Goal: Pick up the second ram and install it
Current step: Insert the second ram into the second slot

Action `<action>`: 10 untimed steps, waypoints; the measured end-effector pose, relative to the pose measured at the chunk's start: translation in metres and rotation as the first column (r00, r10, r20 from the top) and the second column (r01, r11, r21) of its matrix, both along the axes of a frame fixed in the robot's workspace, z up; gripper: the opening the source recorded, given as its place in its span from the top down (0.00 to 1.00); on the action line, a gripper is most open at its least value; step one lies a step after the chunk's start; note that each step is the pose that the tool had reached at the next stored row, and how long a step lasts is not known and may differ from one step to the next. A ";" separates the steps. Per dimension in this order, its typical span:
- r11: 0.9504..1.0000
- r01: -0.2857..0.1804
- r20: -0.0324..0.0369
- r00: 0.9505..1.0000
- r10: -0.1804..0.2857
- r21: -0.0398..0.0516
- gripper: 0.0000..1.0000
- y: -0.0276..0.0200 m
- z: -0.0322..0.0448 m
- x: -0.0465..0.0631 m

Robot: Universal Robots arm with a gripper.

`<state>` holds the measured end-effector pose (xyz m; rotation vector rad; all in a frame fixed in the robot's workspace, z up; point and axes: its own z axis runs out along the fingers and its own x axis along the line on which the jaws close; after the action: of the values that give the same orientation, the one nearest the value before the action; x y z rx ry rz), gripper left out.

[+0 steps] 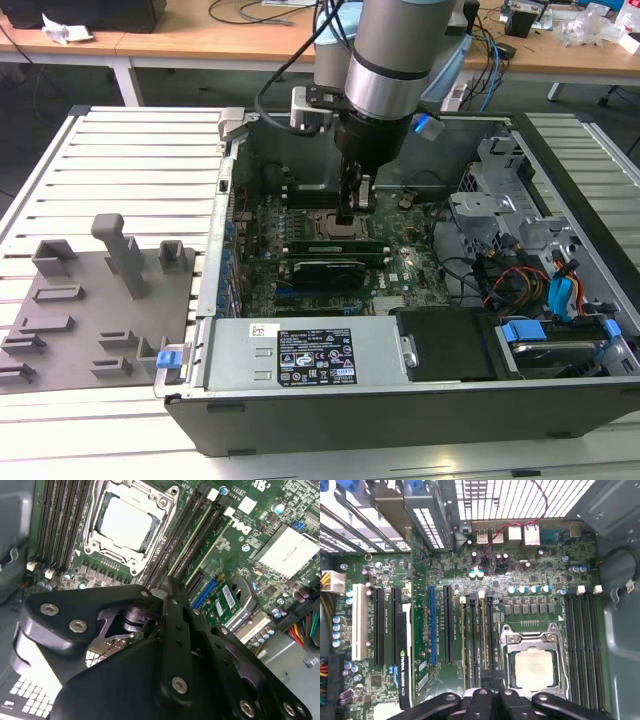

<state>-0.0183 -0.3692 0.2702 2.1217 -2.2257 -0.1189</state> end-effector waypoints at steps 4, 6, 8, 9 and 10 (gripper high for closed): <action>1.000 0.000 0.036 0.999 0.000 0.000 0.89 0.0000 0.0001 0.000; 1.000 0.000 0.065 0.998 0.000 0.000 0.89 0.0000 -0.0001 0.000; 1.000 0.000 0.075 0.997 0.000 0.000 0.89 0.0000 -0.0002 0.000; 1.000 0.000 0.079 0.997 0.000 0.000 0.89 0.0000 -0.0002 0.000; 1.000 0.000 0.082 0.997 0.000 0.000 0.89 0.0000 -0.0002 0.000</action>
<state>-0.0183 -0.3692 0.2700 2.1643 -2.2696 -0.0325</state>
